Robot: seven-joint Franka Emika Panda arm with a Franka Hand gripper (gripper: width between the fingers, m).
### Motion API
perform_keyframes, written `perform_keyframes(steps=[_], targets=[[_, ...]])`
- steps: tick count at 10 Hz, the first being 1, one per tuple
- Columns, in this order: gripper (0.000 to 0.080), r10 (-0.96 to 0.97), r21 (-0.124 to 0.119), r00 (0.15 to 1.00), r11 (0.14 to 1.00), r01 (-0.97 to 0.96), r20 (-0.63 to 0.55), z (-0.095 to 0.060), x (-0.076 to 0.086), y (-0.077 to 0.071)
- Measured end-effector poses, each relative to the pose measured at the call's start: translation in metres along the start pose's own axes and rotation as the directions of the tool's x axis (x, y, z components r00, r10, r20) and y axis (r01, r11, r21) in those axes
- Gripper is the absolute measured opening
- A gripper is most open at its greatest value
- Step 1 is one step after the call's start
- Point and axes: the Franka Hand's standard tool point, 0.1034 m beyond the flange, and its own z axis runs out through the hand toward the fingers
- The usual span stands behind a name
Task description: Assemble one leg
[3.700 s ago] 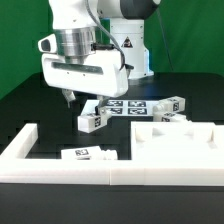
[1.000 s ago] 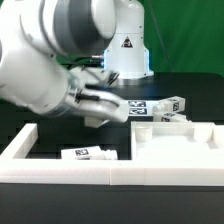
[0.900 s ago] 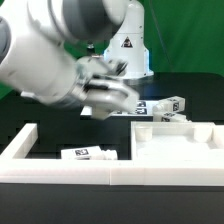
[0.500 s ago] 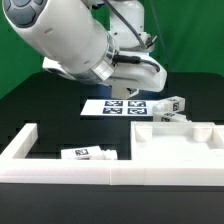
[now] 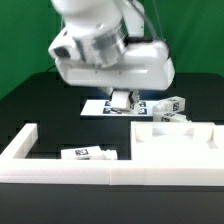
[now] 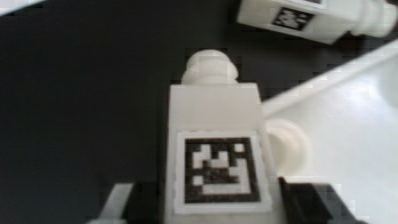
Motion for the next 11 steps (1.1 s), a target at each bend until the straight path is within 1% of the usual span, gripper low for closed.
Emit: perform_keyframes(steps=[1,2,3,4,5,6,7,8,9,10,11], targets=[[0.0285,-0.026,0.002,0.996,1.0,0.026,-0.09,-0.005,0.004,-0.012],[0.0285,-0.028,0.003,0.979,1.0,0.03,-0.203,-0.005,0.009,-0.012],[0.0285,-0.028,0.001,0.972,1.0,0.029,-0.235,-0.001,0.004,-0.01],[0.0285,-0.035,-0.001,0.946,0.999,0.036,-0.322,-0.006,0.01,-0.015],[0.0285,-0.072,-0.019,0.918,0.997,0.07,-0.389,-0.015,0.007,-0.032],[0.0285,-0.096,-0.023,0.896,0.995,0.096,-0.434,-0.021,0.005,-0.048],[0.0285,-0.103,-0.019,0.848,0.994,0.109,-0.52,-0.024,0.01,-0.06],[0.0285,-0.106,-0.023,0.81,0.993,0.114,-0.577,-0.021,0.01,-0.057],[0.0285,-0.109,-0.026,0.791,0.993,0.117,-0.602,-0.018,0.009,-0.057],[0.0285,-0.113,-0.025,0.775,0.992,0.124,-0.622,-0.019,0.008,-0.064],[0.0285,-0.127,-0.024,0.776,0.99,0.142,-0.618,-0.022,0.005,-0.081]])
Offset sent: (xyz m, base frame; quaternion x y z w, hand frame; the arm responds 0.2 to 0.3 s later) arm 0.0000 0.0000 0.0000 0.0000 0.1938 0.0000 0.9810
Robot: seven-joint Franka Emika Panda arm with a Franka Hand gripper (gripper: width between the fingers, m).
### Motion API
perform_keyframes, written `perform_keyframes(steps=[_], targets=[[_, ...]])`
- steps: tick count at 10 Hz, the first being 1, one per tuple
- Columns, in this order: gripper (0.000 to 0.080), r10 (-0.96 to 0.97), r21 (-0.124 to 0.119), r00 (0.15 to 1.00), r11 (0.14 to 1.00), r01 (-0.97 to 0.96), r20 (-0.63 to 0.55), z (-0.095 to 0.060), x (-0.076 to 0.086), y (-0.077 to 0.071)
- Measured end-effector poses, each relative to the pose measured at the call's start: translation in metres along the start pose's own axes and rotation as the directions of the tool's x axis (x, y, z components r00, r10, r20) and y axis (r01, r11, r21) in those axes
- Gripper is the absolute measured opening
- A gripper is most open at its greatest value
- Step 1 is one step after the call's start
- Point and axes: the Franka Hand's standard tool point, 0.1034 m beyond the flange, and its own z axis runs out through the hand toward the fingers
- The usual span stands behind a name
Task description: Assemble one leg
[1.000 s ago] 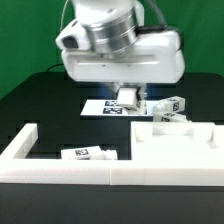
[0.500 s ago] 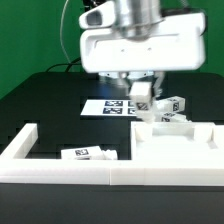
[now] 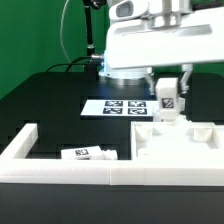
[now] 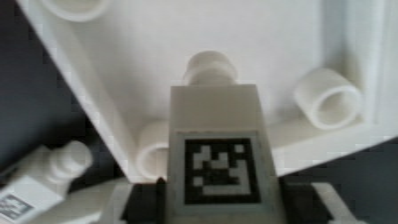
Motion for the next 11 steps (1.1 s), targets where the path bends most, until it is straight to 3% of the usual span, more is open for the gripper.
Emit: perform_keyframes(steps=[2,3,5,7,9,11], targets=[[0.0285,-0.022,0.022,0.999,0.999,0.022,-0.035,-0.003,0.012,-0.031],[0.0285,-0.063,0.029,0.996,0.997,0.065,-0.061,0.001,0.009,-0.05],[0.0285,-0.054,0.027,0.995,0.998,0.057,-0.087,0.001,0.013,-0.042],[0.0285,-0.084,0.034,0.969,0.995,0.094,-0.231,0.003,0.014,-0.048],[0.0285,-0.221,0.0,0.946,0.974,0.227,-0.237,0.015,0.011,-0.056],[0.0285,-0.255,-0.008,0.939,0.966,0.26,-0.232,0.017,0.017,-0.058]])
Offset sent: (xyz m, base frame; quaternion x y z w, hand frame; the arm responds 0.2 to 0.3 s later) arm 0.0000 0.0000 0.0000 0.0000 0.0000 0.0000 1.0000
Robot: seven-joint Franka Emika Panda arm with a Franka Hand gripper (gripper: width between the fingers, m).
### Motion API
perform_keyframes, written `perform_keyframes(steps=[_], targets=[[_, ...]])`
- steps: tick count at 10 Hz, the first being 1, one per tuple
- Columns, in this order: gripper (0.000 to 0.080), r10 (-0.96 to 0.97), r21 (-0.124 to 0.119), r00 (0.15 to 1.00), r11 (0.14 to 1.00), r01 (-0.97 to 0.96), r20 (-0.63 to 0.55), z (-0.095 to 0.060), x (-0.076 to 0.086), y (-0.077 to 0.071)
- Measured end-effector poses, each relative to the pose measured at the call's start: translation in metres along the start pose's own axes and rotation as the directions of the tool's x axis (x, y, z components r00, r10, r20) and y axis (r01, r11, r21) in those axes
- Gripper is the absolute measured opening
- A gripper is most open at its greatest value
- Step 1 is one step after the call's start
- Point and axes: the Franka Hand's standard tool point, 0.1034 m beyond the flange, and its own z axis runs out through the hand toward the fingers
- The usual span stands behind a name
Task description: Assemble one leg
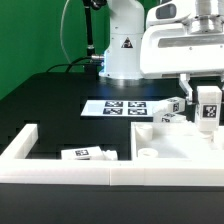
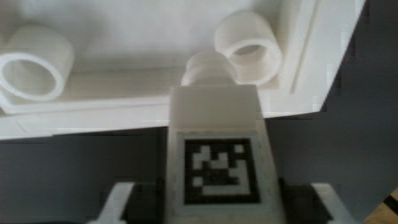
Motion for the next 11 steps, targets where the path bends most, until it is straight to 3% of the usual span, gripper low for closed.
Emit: perform_keyframes(steps=[2,6,11], targets=[[0.0285,-0.001,-0.001,1.0,1.0,0.001,0.002,0.001,-0.001,0.0],[0.0285,-0.018,0.01,1.0,1.0,0.018,0.004,0.012,0.008,-0.015],[0.0285,-0.032,0.011,0.999,0.999,0.032,0.004,0.02,-0.001,-0.021]])
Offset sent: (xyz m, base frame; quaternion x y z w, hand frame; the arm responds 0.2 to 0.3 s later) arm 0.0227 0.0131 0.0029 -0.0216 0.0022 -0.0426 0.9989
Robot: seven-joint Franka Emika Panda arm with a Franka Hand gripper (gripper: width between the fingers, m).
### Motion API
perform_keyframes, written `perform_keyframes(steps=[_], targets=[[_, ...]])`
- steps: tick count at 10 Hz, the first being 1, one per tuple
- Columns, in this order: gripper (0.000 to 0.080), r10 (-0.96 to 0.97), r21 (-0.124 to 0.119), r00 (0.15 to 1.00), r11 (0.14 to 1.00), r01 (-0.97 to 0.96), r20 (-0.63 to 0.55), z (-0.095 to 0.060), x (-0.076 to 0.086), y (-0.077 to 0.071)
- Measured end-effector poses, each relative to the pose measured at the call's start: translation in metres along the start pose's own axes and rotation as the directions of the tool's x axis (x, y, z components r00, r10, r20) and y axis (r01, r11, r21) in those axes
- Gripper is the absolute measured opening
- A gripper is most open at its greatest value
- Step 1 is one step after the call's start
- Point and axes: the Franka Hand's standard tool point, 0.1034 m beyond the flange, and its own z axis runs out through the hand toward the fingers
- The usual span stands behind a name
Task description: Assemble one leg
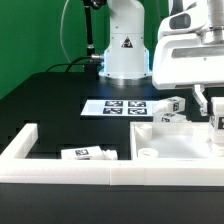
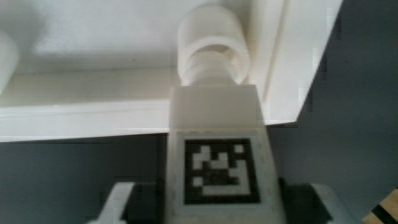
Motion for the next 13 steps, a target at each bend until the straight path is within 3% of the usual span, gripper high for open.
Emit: perform_keyframes(steps=[8,9,10,11,13], targets=[[0.0285,-0.017,-0.009,0.999,1.0,0.016,-0.041,0.01,-0.009,0.0],[0.0363,-0.017,-0.009,0.999,1.0,0.016,-0.04,0.01,-0.009,0.0],[0.0544,-0.017,-0.007,0.999,1.0,0.017,-0.032,0.009,-0.007,0.0],[0.0544,-0.012,-0.002,1.0,1.0,0.012,-0.021,0.002,0.0,0.0],[0.0643,-0.002,0.011,0.998,1.0,0.001,0.059,-0.008,0.01,0.006]])
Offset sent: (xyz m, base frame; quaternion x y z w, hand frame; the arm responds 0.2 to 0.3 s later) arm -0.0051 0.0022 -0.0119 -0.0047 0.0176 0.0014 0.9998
